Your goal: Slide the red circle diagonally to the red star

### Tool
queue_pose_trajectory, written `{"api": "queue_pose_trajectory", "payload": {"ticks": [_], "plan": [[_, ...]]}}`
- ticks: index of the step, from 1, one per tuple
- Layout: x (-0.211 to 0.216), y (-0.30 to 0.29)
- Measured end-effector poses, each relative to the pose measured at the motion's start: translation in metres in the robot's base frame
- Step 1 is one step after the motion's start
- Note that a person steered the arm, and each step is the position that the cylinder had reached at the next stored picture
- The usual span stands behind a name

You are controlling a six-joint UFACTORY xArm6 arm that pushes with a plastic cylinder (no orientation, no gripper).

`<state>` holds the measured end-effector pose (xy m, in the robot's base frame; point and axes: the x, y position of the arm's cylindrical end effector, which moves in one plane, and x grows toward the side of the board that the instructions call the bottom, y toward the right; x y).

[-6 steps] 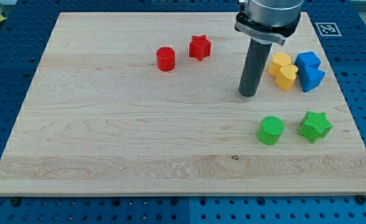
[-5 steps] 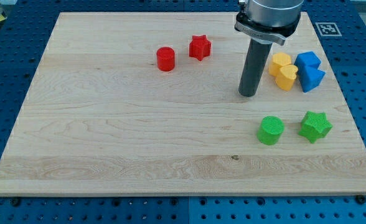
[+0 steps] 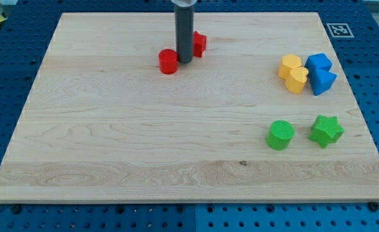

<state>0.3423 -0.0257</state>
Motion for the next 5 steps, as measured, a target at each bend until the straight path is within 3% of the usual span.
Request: {"api": "queue_pose_trajectory", "payload": {"ticks": [3, 4, 5], "plan": [[-0.02, -0.073], [0.019, -0.087], [0.018, -0.075]]}}
